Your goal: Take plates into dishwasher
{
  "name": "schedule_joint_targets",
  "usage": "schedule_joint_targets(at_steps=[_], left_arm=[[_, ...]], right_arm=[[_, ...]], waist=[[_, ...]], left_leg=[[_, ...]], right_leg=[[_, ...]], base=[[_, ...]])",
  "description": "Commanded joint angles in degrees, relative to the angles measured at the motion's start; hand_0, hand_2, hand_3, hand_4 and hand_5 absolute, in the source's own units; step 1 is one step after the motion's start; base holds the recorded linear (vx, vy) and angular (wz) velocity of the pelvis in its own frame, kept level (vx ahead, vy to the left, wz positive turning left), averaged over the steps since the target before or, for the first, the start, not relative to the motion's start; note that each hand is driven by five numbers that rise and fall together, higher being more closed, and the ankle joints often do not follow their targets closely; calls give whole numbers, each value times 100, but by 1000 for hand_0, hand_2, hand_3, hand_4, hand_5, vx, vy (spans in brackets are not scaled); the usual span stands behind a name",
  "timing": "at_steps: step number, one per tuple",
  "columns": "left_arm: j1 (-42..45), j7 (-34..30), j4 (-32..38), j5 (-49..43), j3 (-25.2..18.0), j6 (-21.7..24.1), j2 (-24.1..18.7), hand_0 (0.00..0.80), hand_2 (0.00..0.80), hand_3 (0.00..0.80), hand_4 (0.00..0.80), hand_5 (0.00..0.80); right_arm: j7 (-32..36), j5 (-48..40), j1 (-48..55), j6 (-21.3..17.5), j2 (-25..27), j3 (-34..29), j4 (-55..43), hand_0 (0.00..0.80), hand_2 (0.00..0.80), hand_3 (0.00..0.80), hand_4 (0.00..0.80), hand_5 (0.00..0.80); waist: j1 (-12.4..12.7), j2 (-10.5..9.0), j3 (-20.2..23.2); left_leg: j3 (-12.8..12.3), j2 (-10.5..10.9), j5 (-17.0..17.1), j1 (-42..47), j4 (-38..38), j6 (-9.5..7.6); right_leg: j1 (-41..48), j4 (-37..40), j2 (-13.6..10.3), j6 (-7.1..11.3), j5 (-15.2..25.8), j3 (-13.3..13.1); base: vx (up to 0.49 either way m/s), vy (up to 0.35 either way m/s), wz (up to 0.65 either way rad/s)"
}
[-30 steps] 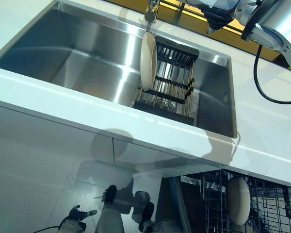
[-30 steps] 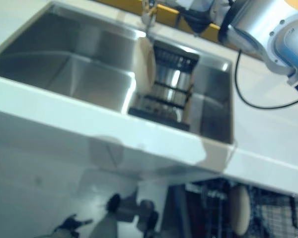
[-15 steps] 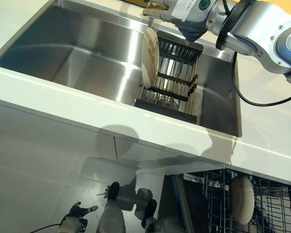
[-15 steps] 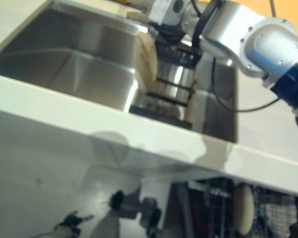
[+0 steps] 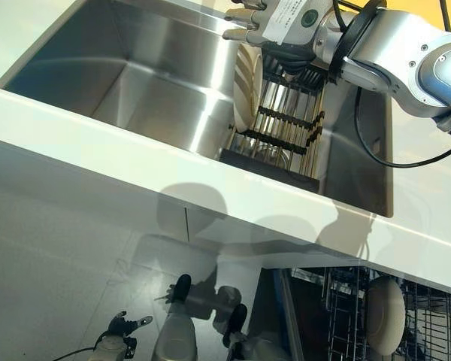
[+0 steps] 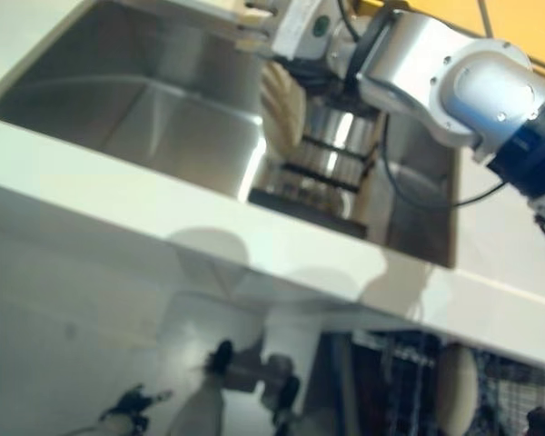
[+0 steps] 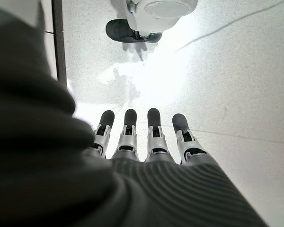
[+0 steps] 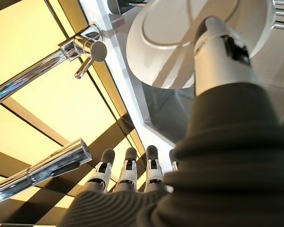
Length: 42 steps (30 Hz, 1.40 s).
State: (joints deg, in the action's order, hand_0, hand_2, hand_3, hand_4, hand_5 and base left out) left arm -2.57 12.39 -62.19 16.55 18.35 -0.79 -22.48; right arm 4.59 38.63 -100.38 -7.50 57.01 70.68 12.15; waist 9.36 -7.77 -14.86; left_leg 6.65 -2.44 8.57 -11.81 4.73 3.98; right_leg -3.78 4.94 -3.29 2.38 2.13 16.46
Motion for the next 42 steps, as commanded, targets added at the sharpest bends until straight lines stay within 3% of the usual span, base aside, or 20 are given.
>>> schedule_joint_targets(at_steps=[1, 16, 42], left_arm=[[13, -6, 29, 39, -119, 62, -83, 0, 0, 0, 0, 0], [58, -82, 65, 94, -155, 144, -154, 0, 0, 0, 0, 0], [35, -86, 237, 267, -190, 225, -215, 0, 0, 0, 0, 0]], right_arm=[[4, -151, -785, 265, 90, 290, 231, 0, 0, 0, 0, 0], [19, 13, -795, 206, 70, 389, 326, 0, 0, 0, 0, 0], [981, 480, -640, -50, -23, 490, 371, 0, 0, 0, 0, 0]], waist=[[146, -235, -118], [189, -266, -232], [198, -299, -499]], left_leg=[[-172, -56, -368, 114, 27, -7], [-155, -43, -348, 20, 27, -19], [-228, -78, -320, -102, 27, -26]], right_leg=[[-69, 6, -438, 542, 277, -2], [-151, 6, -433, 560, 312, 20], [-300, 6, -412, 586, 405, -20]], base=[[0, 0, 0], [4, 5, 4], [0, 0, 0]])
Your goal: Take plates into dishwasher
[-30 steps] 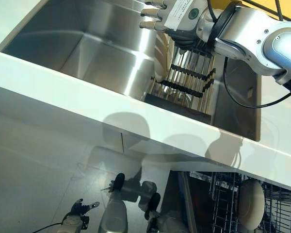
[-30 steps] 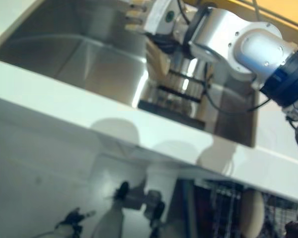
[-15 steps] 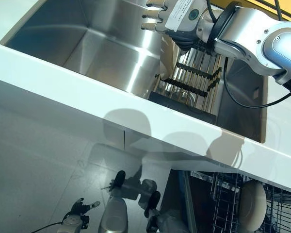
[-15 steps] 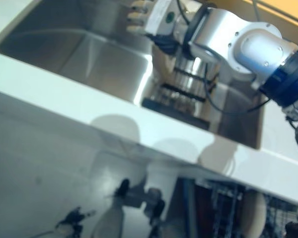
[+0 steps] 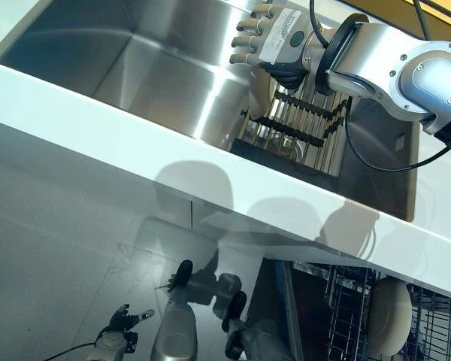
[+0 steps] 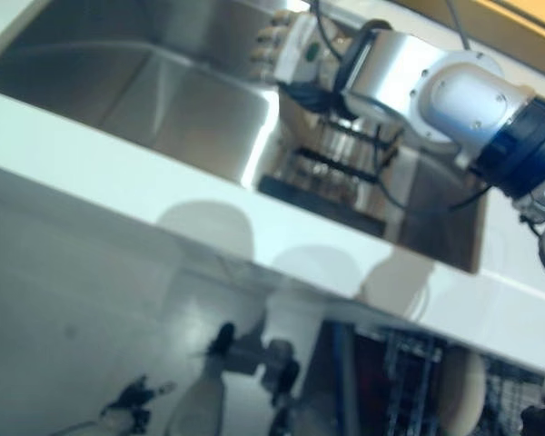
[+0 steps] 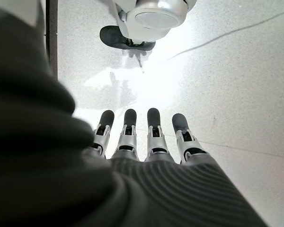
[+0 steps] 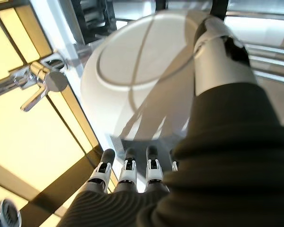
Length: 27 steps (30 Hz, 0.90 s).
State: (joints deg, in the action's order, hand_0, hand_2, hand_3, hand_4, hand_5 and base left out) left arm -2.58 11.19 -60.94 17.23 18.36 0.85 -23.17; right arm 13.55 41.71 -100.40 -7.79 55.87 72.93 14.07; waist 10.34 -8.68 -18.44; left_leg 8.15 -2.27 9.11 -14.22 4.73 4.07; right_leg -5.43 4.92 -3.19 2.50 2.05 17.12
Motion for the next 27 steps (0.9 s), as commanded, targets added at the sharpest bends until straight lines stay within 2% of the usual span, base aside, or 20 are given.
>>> schedule_joint_targets(at_steps=[1, 13, 14, 16, 17, 18, 27], left_arm=[[28, 36, 109, 210, -187, 65, -146, 0, 0, 0, 0, 0], [65, 47, 249, 415, -264, 56, -138, 0, 0, 0, 0, 0], [55, 47, 245, 435, -258, 57, -142, 0, 0, 0, 0, 0], [58, 36, 238, 448, -282, 69, -133, 0, 0, 0, 0, 0], [59, 44, 239, 473, -272, 82, -128, 0, 0, 0, 0, 0], [65, 50, 253, 475, -273, 87, -123, 0, 0, 0, 0, 0], [116, 17, 373, 393, -276, 83, -144, 0, 0, 0, 0, 0]], right_arm=[[98, 185, -624, -30, 86, 256, 185, 0, 0, 0, 0, 0], [466, 593, -430, -24, -43, 148, 460, 0, 0, 0, 0, 0], [491, 595, -442, -11, -64, 152, 494, 56, 56, 56, 56, 56], [487, 629, -434, 22, -98, 133, 588, 348, 348, 348, 348, 348], [524, 647, -440, 66, -123, 140, 635, 753, 753, 753, 753, 753], [550, 681, -451, 57, -138, 146, 684, 800, 800, 800, 800, 800], [798, 940, -352, -5, -230, 82, 1118, 800, 800, 800, 800, 800]], waist=[[99, -210, -145], [135, -191, -349], [139, -188, -363], [148, -181, -385], [155, -177, -398], [162, -172, -408], [239, -113, -409]], left_leg=[[-380, -95, -373, 135, 27, -35], [-424, -122, -316, 10, 27, -30], [-421, -120, -307, -9, 27, -27], [-418, -118, -290, -34, 27, -25], [-416, -117, -284, -44, 27, -24], [-410, -116, -275, -56, 27, -20], [-369, -83, -235, -115, 27, -11]], right_leg=[[-139, 8, -421, 575, 415, -88], [-265, 8, -411, 592, 495, -87], [-280, 8, -410, 592, 501, -83], [-302, 8, -410, 593, 514, -79], [-312, 8, -412, 595, 519, -72], [-321, 8, -415, 596, 524, -68], [-344, 8, -447, 604, 533, 6]], base=[[0, 0, 0], [-3, 2, 0], [0, 0, 0], [0, 0, 0], [0, 0, 0], [-30, 15, 0], [-12, 5, 0]])
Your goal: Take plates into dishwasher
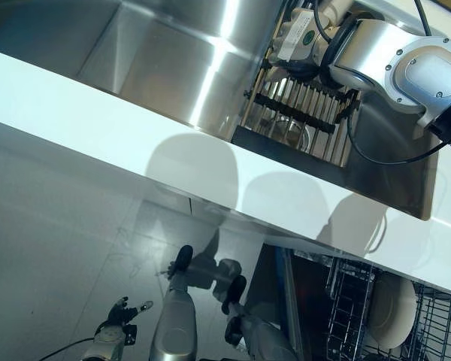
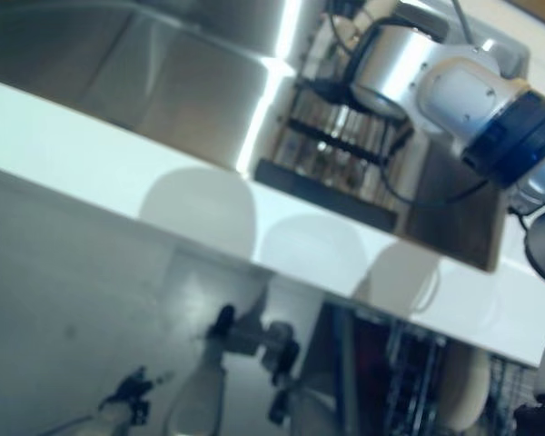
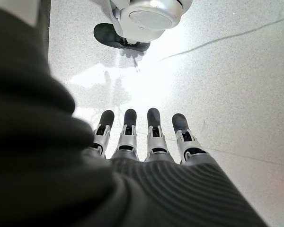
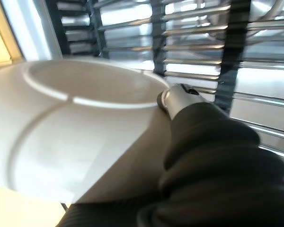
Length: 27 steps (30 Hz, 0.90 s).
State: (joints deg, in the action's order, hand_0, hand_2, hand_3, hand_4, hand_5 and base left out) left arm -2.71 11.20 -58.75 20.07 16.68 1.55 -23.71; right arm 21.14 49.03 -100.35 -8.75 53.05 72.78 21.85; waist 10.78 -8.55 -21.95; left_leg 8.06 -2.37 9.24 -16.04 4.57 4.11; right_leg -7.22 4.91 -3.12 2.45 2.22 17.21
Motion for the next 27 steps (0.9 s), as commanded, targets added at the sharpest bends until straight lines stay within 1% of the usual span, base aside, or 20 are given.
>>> schedule_joint_targets(at_steps=[1, 9, 15, 20, 22, 24, 26, 27], left_arm=[[125, 18, 153, 109, -99, 4, -104, 0, 0, 0, 0, 0], [132, 3, 103, 23, -123, 48, -105, 0, 0, 0, 0, 0], [125, 54, -18, -76, -140, 86, -66, 0, 0, 0, 0, 0], [143, 124, -165, -197, -149, 128, 4, 0, 0, 0, 0, 0], [153, 135, -208, -229, -151, 149, 17, 0, 0, 0, 0, 0], [172, 161, -314, -317, -184, 191, 47, 0, 0, 0, 0, 0], [183, 166, -371, -338, -185, 202, 62, 0, 0, 0, 0, 0], [184, 168, -417, -379, -182, 207, 80, 0, 0, 0, 0, 0]], right_arm=[[50, 178, -355, 108, 38, 98, 385, 800, 800, 800, 800, 800], [-85, -103, -341, 214, 11, 124, 658, 800, 800, 800, 800, 800], [-438, -543, -337, 348, 18, 73, 760, 800, 800, 800, 800, 800], [-914, -1461, -324, 620, 86, -38, 833, 800, 800, 800, 800, 800], [-941, -1645, -305, 689, 112, -67, 842, 800, 800, 800, 800, 800], [-1115, -2250, -254, 829, 143, -159, 897, 800, 800, 800, 800, 800], [-1194, -2501, -187, 873, 157, -245, 931, 800, 800, 800, 800, 800], [-1243, -2744, -144, 965, 158, -319, 964, 800, 800, 800, 800, 800]], waist=[[201, -134, -42], [194, -188, 162], [134, -241, 396], [42, -284, 684], [20, -292, 749], [-32, -320, 902], [-61, -322, 980], [-78, -324, 1049]], left_leg=[[-359, -77, -246, 73, 43, -11], [-386, -97, -308, 207, 43, -9], [-460, -132, -389, 384, 43, -7], [-552, -138, -460, 610, 43, -8], [-571, -137, -478, 665, 43, -9], [-630, -151, -518, 785, 43, 6], [-660, -153, -539, 860, 43, 4], [-686, -157, -564, 923, 43, 7]], right_leg=[[-158, 9, -456, 616, 519, 6], [-52, 9, -457, 627, 481, -15], [66, 9, -447, 643, 437, -97], [234, 9, -451, 657, 400, -173], [273, 9, -451, 659, 391, -189], [356, 9, -452, 670, 366, -238], [410, 9, -451, 669, 356, -264], [456, 9, -453, 670, 340, -281]], base=[[0, 0, 0], [0, 0, 0], [-2, -12, 0], [12, -16, -7], [17, -15, -10], [11, -12, -3], [41, -17, -4], [51, -22, -11]])
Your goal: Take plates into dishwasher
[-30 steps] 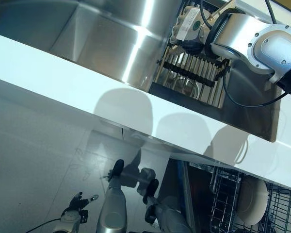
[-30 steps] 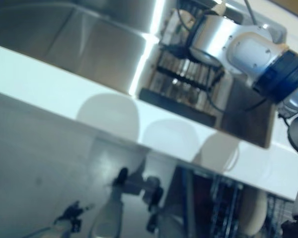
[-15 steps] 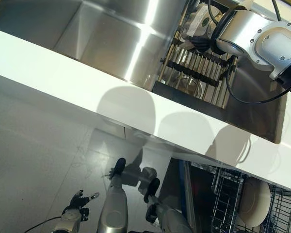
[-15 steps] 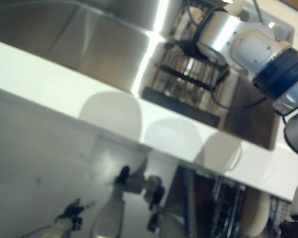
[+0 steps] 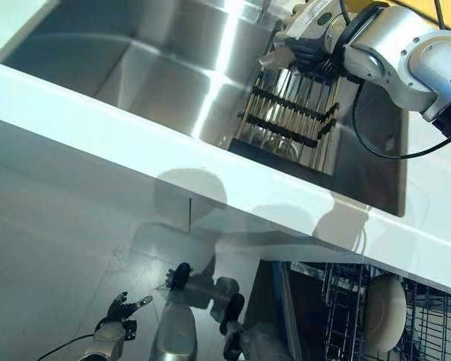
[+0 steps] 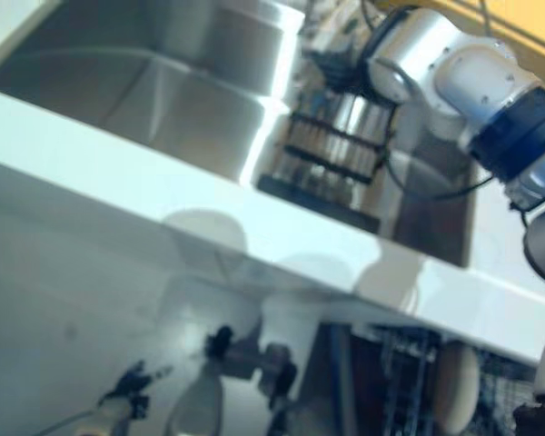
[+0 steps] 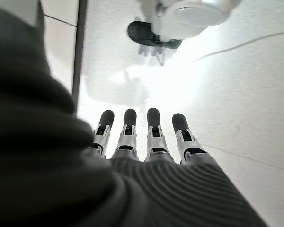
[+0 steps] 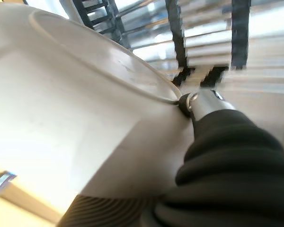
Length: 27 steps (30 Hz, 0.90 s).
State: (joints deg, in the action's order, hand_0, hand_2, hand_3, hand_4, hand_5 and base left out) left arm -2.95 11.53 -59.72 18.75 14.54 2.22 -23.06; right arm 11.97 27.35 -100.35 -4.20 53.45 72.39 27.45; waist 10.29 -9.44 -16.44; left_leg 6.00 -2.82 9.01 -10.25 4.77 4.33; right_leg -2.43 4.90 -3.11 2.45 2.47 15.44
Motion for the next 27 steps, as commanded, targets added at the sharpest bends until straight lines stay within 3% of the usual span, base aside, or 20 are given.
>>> schedule_joint_targets(at_steps=[1, 9, 16, 27], left_arm=[[218, 149, -342, -276, 40, 137, 37, 0, 0, 0, 0, 0], [290, 112, -507, -537, 46, 154, 133, 0, 0, 0, 0, 0], [375, 47, -653, -825, -20, 245, 118, 0, 0, 0, 0, 0], [351, -160, -744, -984, 30, 366, 157, 0, 0, 0, 0, 0]], right_arm=[[-381, -767, -101, 561, 115, -365, 446, 800, 800, 800, 800, 800], [-519, -1828, 341, 846, 285, -972, 607, 800, 800, 800, 800, 800], [-685, -3202, 1117, 1167, 619, -2047, 498, 800, 800, 800, 800, 800], [-623, -4066, 2128, 1277, 1214, -3133, 690, 800, 800, 800, 800, 800]], waist=[[-48, -229, 554], [-191, -176, 912], [-425, -67, 1234], [-764, 134, 1411]], left_leg=[[-502, -116, -556, 395, 23, -10], [-676, -132, -667, 704, 23, 2], [-904, -176, -771, 1039, 23, 23], [-1196, -269, -816, 1375, 23, 63]], right_leg=[[14, 10, -456, 669, 304, -120], [214, 10, -468, 681, 248, -237], [392, 10, -467, 662, 180, -430], [573, 10, -453, 624, 133, -610]], base=[[46, -23, -17], [34, -17, -16], [69, -27, -17], [15, -24, -16]])
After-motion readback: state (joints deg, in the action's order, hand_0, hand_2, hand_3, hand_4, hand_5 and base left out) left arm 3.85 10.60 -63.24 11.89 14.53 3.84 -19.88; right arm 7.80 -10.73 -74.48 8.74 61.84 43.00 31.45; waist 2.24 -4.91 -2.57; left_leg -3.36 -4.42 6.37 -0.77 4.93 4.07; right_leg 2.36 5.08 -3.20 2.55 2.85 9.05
